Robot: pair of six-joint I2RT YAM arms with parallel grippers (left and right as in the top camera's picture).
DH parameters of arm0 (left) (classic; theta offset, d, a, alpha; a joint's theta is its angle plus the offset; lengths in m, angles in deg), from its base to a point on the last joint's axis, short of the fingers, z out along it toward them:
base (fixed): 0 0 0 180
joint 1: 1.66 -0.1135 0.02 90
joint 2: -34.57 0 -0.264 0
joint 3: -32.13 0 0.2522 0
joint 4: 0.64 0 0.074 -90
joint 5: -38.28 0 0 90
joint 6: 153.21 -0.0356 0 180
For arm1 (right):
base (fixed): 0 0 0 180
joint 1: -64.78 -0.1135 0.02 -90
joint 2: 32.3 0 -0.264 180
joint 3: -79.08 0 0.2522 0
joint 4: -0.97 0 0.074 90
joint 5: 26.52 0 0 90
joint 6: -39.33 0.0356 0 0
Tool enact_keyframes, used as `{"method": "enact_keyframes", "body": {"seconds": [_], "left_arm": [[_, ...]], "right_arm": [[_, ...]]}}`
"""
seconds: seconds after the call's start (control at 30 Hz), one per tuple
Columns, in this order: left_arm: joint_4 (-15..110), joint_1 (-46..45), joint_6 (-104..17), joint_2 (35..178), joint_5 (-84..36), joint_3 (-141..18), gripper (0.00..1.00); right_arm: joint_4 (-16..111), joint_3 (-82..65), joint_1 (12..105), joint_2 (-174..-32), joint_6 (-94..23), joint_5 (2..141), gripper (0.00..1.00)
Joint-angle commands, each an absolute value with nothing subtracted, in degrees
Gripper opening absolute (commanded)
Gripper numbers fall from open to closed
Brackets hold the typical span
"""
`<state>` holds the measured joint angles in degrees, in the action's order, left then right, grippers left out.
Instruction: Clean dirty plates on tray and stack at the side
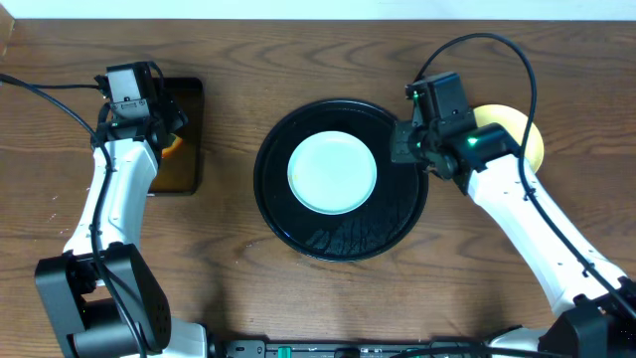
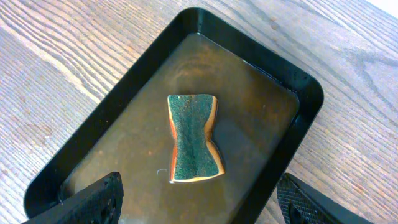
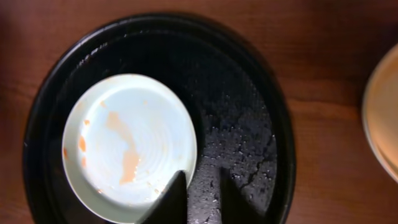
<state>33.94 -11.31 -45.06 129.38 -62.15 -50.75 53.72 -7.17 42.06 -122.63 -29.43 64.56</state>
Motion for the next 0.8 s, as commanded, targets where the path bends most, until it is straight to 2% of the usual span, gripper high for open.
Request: {"method": "enact_keyframes", "body": {"seconds": [0.0, 0.1, 0.13, 0.2, 0.43, 0.57, 0.77], "left_arm": [[34.09, -11.35, -45.19, 129.62, -62.20, -50.36, 0.80], [34.09, -11.35, -45.19, 129.62, -62.20, -50.36, 0.80], [34.09, -11.35, -45.19, 129.62, -62.20, -50.36, 0.80], [34.09, -11.35, -45.17, 129.62, -62.20, -50.36, 0.80], [34.09, -11.35, -45.17, 129.62, -62.20, -50.36, 0.80], [34.09, -11.35, -45.19, 129.62, -62.20, -50.36, 0.80], [34.09, -11.35, -45.17, 129.62, -62.20, -50.36, 0.80]], "right_arm": [[51.88, -7.47, 41.49, -127.50, -29.63, 66.77, 0.36], [50.29, -8.50, 41.49, -133.05, -32.25, 71.77, 0.62], [50.85, -9.88, 41.54, -135.65, -32.76, 73.33, 0.68], [52.45, -12.92, 41.60, -139.48, -33.96, 75.60, 0.71], [67.64, -32.56, 41.32, -154.82, -38.99, 77.89, 0.64], [68.60, -33.20, 41.14, -158.21, -38.99, 77.87, 0.49], [70.11, -32.78, 41.10, -162.10, -38.92, 75.90, 0.40]]}}
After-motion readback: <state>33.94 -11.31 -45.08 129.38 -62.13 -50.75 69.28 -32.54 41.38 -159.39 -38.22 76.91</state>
